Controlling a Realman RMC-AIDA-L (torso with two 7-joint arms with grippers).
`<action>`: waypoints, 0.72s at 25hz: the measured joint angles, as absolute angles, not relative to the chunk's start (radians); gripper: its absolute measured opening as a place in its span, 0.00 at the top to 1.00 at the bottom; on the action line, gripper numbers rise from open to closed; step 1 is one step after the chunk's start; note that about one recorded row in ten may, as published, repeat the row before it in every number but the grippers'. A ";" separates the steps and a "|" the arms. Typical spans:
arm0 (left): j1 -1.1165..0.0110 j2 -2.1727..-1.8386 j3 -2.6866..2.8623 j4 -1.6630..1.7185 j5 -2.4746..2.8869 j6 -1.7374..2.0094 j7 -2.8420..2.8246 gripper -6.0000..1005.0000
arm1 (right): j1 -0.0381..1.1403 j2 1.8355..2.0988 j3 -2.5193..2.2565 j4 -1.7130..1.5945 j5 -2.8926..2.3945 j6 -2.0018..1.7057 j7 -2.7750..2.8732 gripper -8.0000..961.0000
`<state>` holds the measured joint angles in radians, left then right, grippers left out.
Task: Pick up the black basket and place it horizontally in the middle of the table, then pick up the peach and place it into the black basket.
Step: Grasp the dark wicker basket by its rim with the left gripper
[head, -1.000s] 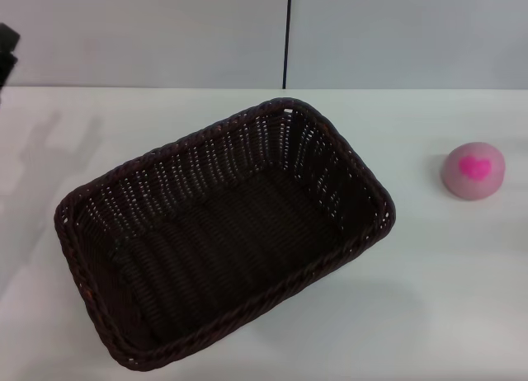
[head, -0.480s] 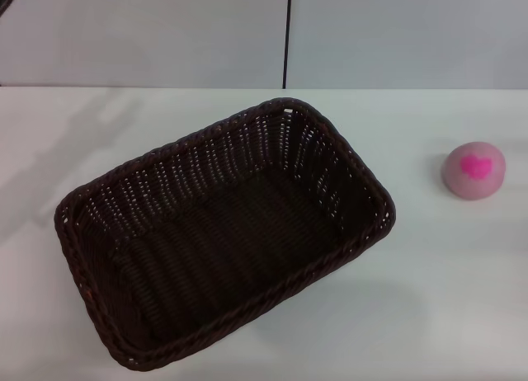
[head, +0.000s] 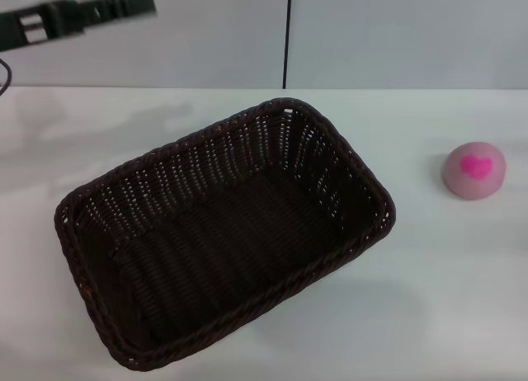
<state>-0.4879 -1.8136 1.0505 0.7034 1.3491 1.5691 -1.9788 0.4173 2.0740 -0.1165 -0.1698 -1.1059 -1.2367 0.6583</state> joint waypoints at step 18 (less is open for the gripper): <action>-0.690 -1.928 0.963 1.088 2.192 1.697 -2.266 0.29 | 0.418 2.074 -0.106 -0.166 -1.106 -1.217 0.658 0.38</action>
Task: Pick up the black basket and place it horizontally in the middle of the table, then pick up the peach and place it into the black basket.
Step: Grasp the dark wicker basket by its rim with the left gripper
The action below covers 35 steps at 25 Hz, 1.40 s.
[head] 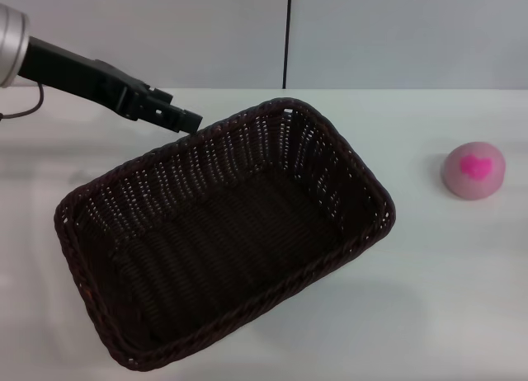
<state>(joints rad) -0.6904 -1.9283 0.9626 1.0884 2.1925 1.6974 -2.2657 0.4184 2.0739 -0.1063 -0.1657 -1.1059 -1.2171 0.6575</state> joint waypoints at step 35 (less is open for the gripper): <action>-0.741 -2.046 1.035 1.118 2.612 1.655 -2.245 0.34 | 0.417 2.074 -0.090 -0.154 -1.106 -1.174 0.656 0.40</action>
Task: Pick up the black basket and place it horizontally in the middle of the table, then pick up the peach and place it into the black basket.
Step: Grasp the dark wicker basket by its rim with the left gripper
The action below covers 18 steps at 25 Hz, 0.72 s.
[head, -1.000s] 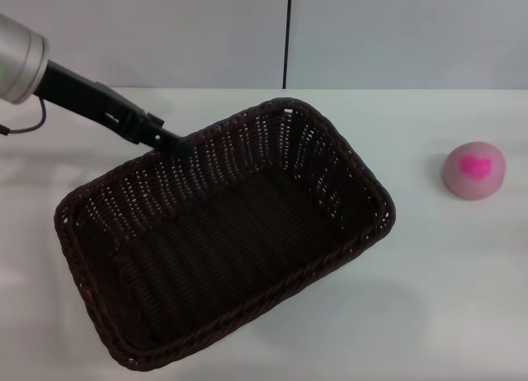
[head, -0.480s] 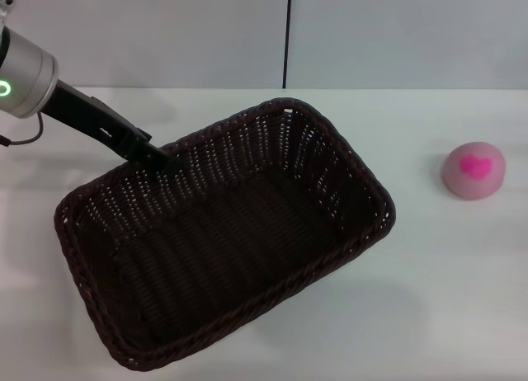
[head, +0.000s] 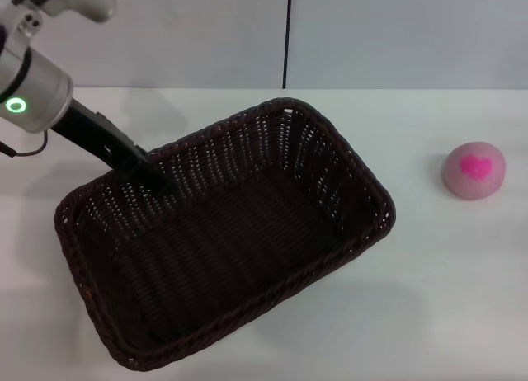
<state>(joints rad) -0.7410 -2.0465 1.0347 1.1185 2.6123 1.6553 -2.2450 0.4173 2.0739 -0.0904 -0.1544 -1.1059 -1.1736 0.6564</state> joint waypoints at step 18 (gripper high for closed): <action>-0.745 -2.056 1.051 1.112 2.646 1.618 -2.232 0.68 | 0.417 2.074 -0.076 -0.153 -1.106 -1.156 0.657 0.40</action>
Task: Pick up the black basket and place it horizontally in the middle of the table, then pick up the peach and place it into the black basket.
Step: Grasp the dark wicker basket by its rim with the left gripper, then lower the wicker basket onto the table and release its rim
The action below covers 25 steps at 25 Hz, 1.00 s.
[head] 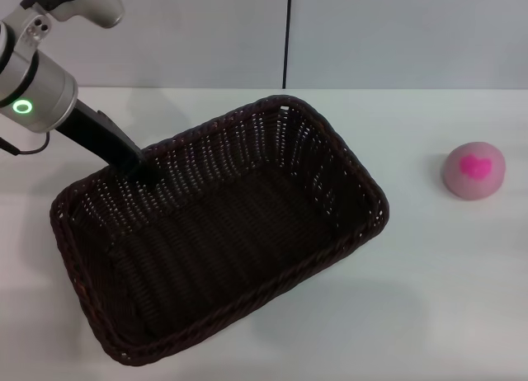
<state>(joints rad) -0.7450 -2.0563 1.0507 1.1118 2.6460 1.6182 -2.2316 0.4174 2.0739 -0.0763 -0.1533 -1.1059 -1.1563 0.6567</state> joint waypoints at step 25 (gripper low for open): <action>-0.722 -2.055 1.017 1.292 2.437 1.679 -2.091 0.80 | 0.415 2.075 -0.065 -0.153 -1.106 -1.157 0.664 0.41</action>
<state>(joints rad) -0.7224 -2.0554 1.0167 1.2915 2.4369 1.6787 -2.0908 0.4151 2.0753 -0.0649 -0.1534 -1.1060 -1.1567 0.6644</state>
